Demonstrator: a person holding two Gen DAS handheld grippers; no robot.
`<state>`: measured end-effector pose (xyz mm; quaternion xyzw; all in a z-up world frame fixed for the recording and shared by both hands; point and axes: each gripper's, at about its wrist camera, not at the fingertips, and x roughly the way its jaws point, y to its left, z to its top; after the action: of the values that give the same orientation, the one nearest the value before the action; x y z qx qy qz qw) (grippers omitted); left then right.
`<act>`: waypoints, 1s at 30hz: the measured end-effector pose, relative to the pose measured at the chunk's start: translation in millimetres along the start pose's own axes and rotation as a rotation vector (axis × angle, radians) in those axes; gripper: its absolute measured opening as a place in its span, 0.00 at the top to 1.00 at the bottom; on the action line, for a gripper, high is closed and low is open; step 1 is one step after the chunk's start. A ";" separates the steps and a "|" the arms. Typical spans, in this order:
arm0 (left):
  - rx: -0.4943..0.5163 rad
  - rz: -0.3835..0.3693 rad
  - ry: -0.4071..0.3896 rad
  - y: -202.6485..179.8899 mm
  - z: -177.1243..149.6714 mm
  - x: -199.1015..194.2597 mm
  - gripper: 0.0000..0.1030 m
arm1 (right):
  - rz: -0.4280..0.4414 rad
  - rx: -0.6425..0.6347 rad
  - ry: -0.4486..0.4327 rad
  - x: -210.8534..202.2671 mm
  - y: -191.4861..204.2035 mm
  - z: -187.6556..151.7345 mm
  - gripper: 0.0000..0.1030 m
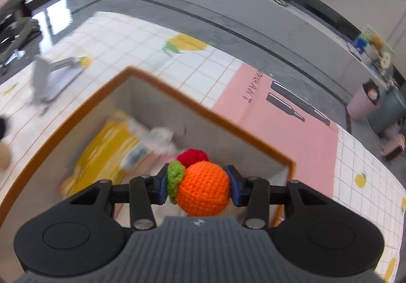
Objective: Organize soft objects
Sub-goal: 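Release the snack bag into the box while the right tool lowers the orange inside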
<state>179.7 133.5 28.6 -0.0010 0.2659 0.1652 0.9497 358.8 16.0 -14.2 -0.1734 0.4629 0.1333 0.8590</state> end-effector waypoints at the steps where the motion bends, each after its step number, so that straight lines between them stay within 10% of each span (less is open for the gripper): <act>1: -0.008 0.000 0.017 3.1 -1.1 3.7 0.15 | 0.000 0.000 0.000 0.0 0.0 0.0 0.56; 26: -0.100 -0.098 0.112 18.4 -6.9 14.3 0.19 | 0.277 0.389 0.040 66.6 -18.3 7.8 0.55; 30: -0.107 -0.111 0.117 17.7 -5.2 12.9 0.19 | 0.296 0.384 0.022 52.1 -17.1 14.6 0.40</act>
<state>181.9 153.8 19.1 -0.0761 0.3114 0.1256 0.9389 404.3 10.2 -47.6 0.0616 0.5096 0.1654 0.8421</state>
